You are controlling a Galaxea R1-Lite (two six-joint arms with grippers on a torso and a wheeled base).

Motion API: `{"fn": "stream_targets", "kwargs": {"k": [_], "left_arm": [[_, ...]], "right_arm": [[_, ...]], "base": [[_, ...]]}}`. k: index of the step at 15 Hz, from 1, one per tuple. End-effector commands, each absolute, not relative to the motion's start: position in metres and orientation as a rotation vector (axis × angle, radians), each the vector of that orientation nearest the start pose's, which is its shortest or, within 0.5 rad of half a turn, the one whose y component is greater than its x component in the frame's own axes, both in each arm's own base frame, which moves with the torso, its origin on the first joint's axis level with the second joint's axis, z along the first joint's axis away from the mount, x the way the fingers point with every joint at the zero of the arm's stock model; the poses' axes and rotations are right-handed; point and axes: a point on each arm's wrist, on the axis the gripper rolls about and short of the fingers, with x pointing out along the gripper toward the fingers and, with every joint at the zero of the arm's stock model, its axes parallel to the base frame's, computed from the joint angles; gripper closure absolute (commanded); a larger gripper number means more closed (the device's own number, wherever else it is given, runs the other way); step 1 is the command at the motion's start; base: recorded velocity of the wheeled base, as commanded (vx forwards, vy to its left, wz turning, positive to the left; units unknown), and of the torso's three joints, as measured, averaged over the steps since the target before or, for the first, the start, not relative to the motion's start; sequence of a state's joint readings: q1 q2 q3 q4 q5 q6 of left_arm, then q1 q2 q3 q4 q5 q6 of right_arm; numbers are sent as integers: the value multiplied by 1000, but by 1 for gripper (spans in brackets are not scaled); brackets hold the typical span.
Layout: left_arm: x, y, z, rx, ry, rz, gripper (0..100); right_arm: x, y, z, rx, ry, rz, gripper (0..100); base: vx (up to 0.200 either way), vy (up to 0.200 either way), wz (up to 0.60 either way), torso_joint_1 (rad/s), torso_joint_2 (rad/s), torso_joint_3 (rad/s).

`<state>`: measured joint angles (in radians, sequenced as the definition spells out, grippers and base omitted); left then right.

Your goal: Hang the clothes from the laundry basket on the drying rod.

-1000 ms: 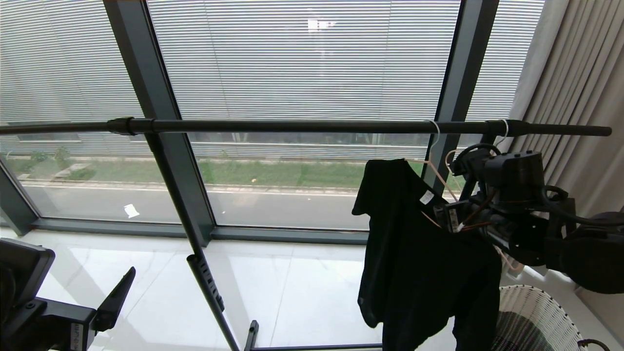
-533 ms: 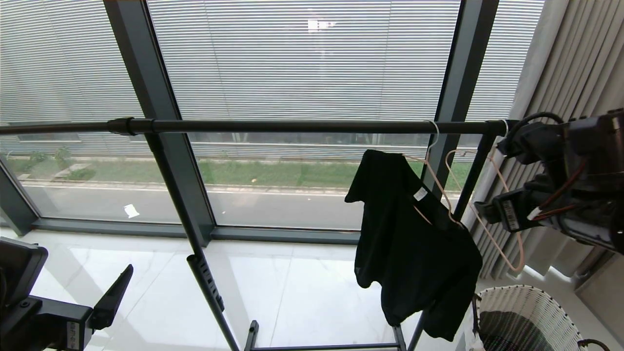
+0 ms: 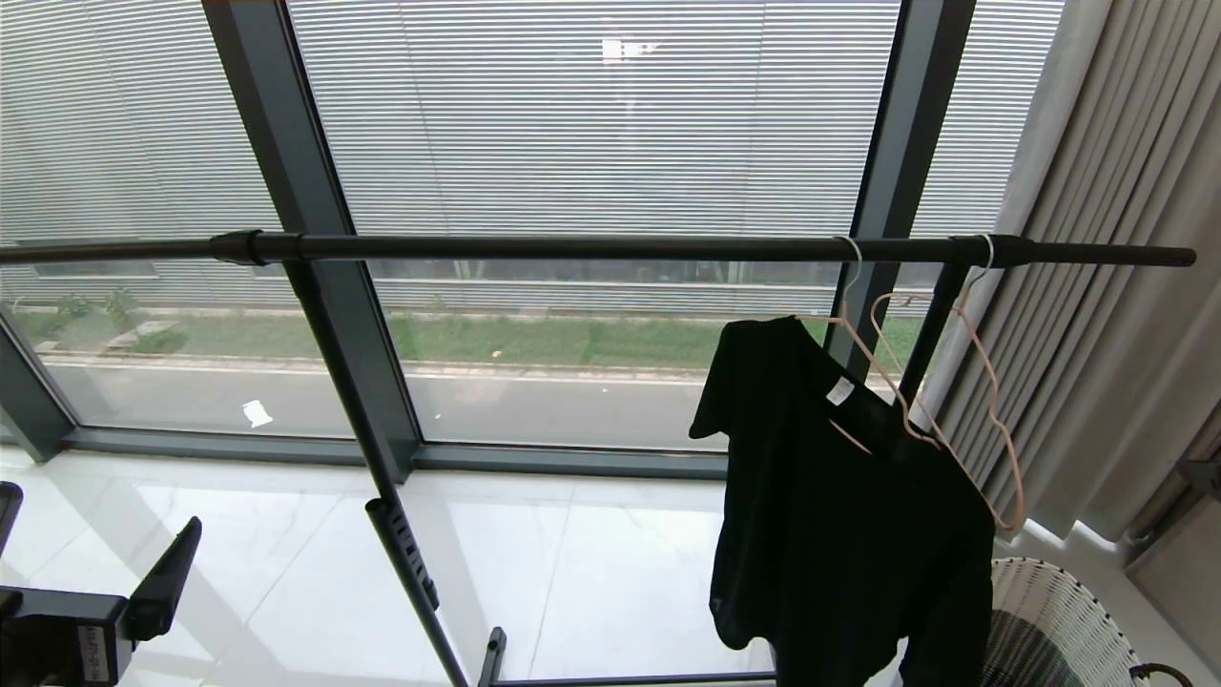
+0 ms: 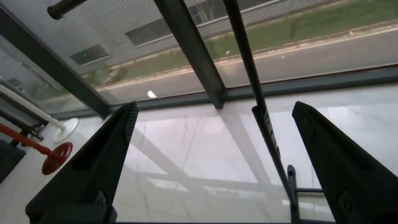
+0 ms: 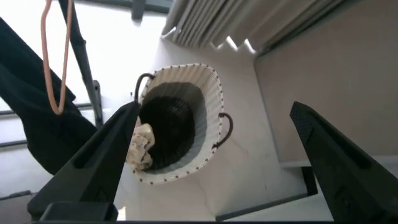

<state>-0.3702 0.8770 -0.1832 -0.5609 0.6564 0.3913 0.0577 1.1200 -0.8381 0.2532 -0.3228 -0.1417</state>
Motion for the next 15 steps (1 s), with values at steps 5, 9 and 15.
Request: {"fn": "stream_targets", "kwargs": {"k": [5,9,15], "left_arm": [[97,6,183,255,122,402,0],[101,15,180,249,151,407,0],[102,15,178,255,164,404,0]], "right_arm": [[125,-2,216,-200,414,-114,0],[125,-1,206,-283,418,-91,0],[123,1,201,-305,382,-68,0]], "base": [[0,0,0,0,0,0],[0,0,0,0,0,0],[0,0,-300,-85,179,98]]}}
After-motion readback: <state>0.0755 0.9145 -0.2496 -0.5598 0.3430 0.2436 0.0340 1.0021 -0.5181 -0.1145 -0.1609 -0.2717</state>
